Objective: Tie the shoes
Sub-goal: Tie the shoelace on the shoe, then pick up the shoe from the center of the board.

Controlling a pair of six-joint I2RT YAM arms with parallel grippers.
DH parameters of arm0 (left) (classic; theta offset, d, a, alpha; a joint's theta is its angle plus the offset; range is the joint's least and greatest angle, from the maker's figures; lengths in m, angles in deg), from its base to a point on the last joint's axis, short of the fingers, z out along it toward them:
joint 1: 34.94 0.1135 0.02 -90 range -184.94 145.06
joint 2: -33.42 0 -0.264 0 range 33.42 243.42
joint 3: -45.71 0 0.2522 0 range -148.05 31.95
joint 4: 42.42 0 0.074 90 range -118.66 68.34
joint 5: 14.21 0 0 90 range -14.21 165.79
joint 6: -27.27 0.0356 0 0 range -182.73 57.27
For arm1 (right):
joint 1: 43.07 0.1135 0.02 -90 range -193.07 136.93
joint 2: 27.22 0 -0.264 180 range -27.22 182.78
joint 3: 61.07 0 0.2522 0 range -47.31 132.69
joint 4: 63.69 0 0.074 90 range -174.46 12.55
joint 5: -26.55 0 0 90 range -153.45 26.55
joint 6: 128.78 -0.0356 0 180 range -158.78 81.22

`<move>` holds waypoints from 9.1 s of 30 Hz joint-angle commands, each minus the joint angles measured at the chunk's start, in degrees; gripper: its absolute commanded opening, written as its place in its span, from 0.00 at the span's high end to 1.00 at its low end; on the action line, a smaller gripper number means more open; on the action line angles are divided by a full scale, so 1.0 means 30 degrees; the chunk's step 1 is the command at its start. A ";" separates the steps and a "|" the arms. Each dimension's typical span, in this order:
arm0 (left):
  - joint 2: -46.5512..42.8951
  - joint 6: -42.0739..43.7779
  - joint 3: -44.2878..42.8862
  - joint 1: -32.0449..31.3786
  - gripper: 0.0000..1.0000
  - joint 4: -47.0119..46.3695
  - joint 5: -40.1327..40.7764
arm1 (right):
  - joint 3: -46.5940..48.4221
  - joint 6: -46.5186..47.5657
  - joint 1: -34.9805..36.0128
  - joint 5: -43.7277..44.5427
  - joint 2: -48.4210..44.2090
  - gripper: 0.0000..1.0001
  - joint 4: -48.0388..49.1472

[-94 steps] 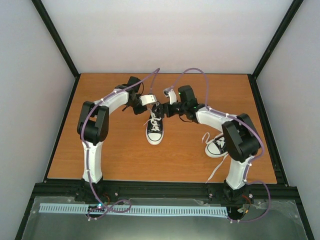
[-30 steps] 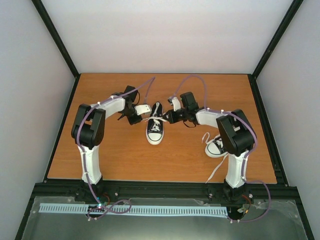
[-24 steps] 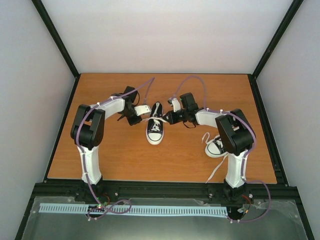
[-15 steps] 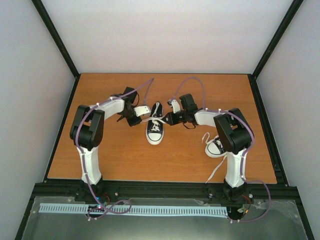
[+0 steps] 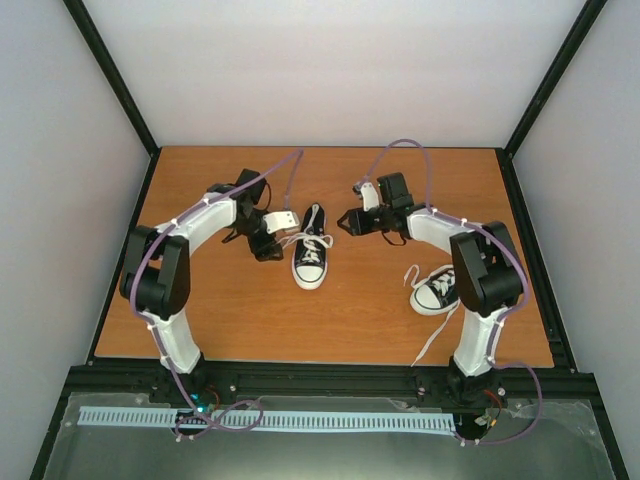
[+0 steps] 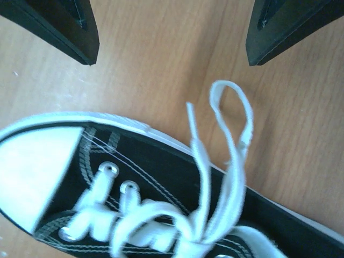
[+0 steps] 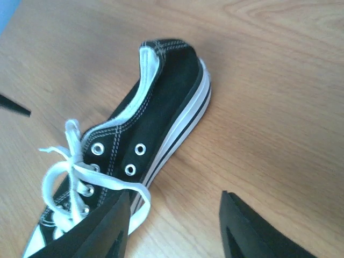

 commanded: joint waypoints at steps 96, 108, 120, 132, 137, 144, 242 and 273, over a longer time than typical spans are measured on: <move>0.0566 0.1073 0.2466 0.0014 0.99 -0.1786 0.0574 | -0.3371 0.3798 0.3158 -0.1489 -0.2854 0.97 -0.5027; 0.0270 0.0933 0.2085 -0.0006 0.99 -0.1462 -0.1053 | -0.2019 0.2215 0.2397 -0.3663 -0.3015 0.52 -0.3018; -0.2126 0.2480 0.1801 0.0016 0.39 -0.0812 -0.1503 | 0.1159 -0.3011 0.1769 -0.2672 0.0746 0.40 0.0802; -0.0910 -0.1475 -0.0295 -0.2357 0.44 -0.5023 -0.0852 | 0.1699 -0.3810 0.1815 -0.3198 0.2309 0.56 0.1457; -0.0271 -0.1165 -0.0586 -0.2991 0.46 -0.5767 -0.0267 | 0.1691 -0.3745 0.1830 -0.3404 0.2424 0.71 0.1400; 0.0517 -0.0815 -0.0664 -0.3307 0.45 -0.6216 0.0439 | 0.1971 -0.3680 0.1801 -0.3360 0.2569 0.96 0.1495; -0.5767 -0.4001 0.1507 0.3171 0.01 -0.2629 -0.0270 | 0.1220 -0.0017 -0.0839 0.2399 -0.2115 0.51 -0.3798; -1.2364 -1.9216 0.4844 0.7107 0.00 -0.8400 -0.0006 | -0.8825 -0.6538 -0.9359 1.4529 -1.0641 0.05 -0.3576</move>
